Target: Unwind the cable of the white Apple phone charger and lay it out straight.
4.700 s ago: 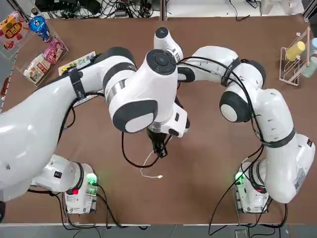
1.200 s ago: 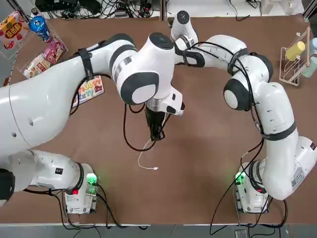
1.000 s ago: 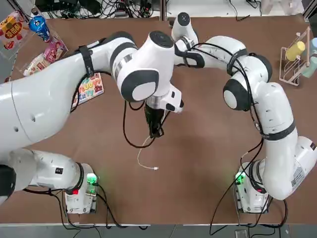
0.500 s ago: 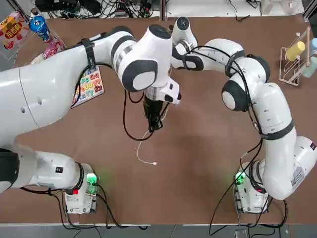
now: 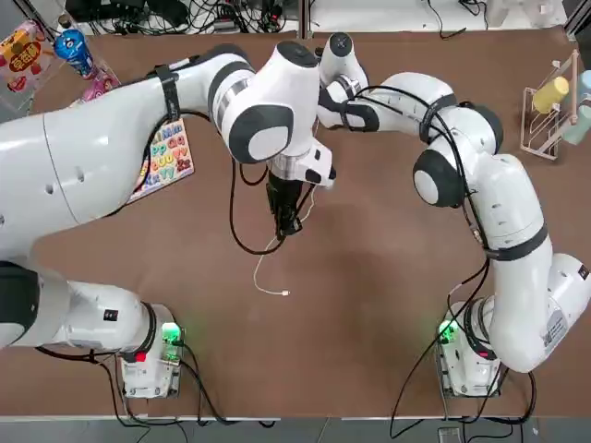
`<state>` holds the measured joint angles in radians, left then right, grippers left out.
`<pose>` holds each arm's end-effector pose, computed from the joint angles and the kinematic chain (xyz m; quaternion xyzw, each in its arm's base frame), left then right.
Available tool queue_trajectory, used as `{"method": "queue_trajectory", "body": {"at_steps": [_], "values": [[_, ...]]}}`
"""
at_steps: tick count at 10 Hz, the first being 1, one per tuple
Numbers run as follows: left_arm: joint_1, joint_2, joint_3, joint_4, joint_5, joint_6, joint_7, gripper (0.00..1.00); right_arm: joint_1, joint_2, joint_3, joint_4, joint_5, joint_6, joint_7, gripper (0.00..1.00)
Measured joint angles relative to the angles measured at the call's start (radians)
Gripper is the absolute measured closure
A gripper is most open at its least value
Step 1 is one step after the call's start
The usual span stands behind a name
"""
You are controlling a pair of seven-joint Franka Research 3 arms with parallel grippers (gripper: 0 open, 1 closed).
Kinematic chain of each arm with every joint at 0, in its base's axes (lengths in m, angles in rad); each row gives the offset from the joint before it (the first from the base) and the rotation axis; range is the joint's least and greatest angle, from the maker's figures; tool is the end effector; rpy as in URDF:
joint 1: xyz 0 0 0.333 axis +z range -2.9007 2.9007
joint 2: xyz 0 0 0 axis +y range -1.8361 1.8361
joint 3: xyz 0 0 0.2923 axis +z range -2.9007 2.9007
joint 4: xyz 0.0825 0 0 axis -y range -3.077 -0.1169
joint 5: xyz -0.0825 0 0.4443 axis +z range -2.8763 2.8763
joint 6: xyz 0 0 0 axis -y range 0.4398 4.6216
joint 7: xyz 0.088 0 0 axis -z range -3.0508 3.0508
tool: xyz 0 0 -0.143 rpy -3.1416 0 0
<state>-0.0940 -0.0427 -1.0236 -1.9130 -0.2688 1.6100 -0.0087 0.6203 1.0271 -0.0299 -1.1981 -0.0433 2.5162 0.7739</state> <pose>0.2141 -0.5299 0.4072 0.8502 -0.4951 -0.1777 0.0226 0.6790 0.4614 0.0971 -0.9868 0.0662 -0.1294 0.0707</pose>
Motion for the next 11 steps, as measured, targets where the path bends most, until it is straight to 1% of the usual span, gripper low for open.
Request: {"method": "queue_trajectory", "body": {"at_steps": [1,2,3,4,6,7,8,9,10,11], "values": [[0.001,0.001,0.0,0.0,0.0,0.0,0.0,0.95,0.0,0.0,0.0,0.0,0.0,0.0,0.0,0.25],[0.001,0.001,0.0,0.002,0.0,0.0,-0.001,0.93,-0.001,0.0,-0.001,0.0,0.0,0.0,0.001,0.19],[0.001,0.001,0.0,0.003,0.002,0.0,-0.002,0.87,-0.003,0.0,-0.001,0.003,0.0,0.0,0.001,0.07],[0.001,0.001,0.0,0.003,0.007,0.0,-0.002,0.74,-0.004,-0.002,-0.001,0.011,0.001,0.001,0.006,0.0],[0.001,0.001,0.0,0.005,0.01,0.001,-0.005,0.43,-0.005,-0.023,-0.003,0.029,0.001,-0.007,0.032,0.0],[0.001,0.001,0.0,0.007,0.01,0.001,-0.008,0.3,-0.008,-0.041,-0.005,0.03,0.001,-0.026,0.037,0.0],[0.002,0.001,0.001,0.011,0.01,0.0,-0.022,0.15,-0.019,-0.06,-0.009,0.031,0.001,-0.046,0.037,0.0],[0.009,0.001,0.002,0.018,0.011,0.001,-0.055,0.02,-0.036,-0.076,-0.01,0.031,0.0,-0.068,0.026,0.0],[0.034,0.001,0.003,0.03,0.023,0.002,-0.09,0.0,-0.05,-0.085,-0.01,0.032,0.0,-0.085,0.006,0.0],[0.068,0.001,0.005,0.052,0.066,0.002,-0.114,0.0,-0.058,-0.093,-0.01,0.032,0.0,-0.105,-0.028,0.0]]}}
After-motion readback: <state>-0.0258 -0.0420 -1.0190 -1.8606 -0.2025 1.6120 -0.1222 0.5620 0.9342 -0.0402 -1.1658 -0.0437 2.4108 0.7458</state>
